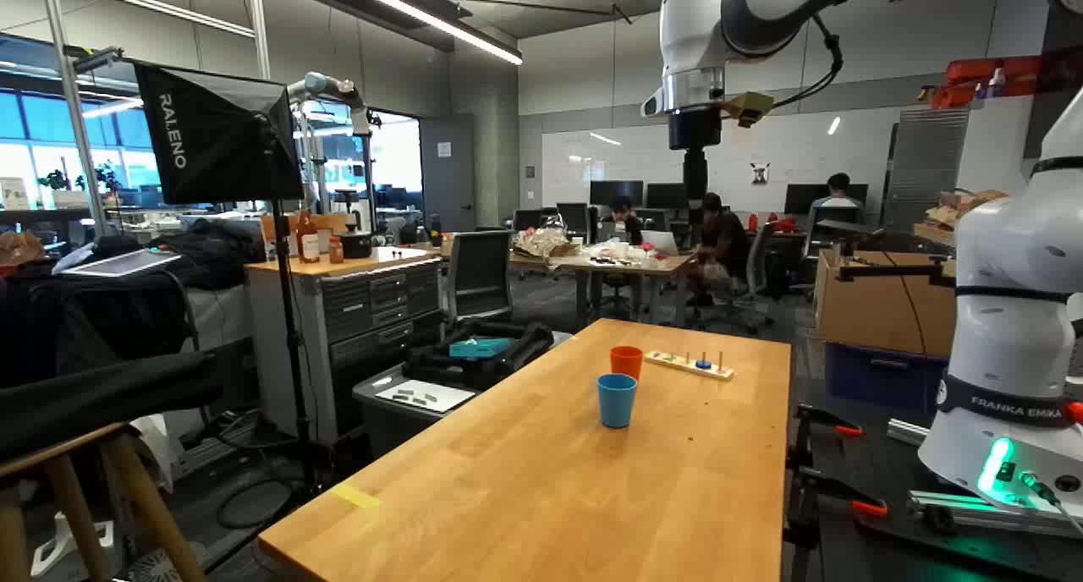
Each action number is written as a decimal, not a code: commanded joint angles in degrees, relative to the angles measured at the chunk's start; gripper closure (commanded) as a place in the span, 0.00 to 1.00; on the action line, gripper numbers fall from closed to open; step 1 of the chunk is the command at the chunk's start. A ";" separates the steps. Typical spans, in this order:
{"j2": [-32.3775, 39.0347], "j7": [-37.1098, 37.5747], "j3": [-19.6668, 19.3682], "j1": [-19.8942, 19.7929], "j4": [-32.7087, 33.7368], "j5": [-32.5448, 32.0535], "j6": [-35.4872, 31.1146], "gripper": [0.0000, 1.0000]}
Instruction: Place the blue cup inside the orange cup
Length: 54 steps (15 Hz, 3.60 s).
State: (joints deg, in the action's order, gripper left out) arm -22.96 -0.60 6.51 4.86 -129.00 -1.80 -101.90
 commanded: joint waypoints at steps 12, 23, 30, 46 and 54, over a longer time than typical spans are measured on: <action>4.26 2.82 6.20 2.99 -1.88 -7.29 -9.06 0.00; 25.14 9.33 7.73 4.23 -1.83 -24.44 -22.84 0.00; 35.21 8.94 2.71 4.67 1.59 -23.73 -23.80 0.00; 50.89 14.04 -2.35 8.29 10.91 -22.65 -32.40 0.00; 53.69 14.44 -3.77 8.58 13.13 -21.86 -32.53 0.66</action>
State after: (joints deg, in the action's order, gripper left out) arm 28.84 13.45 4.29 12.26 -117.89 -24.78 -134.37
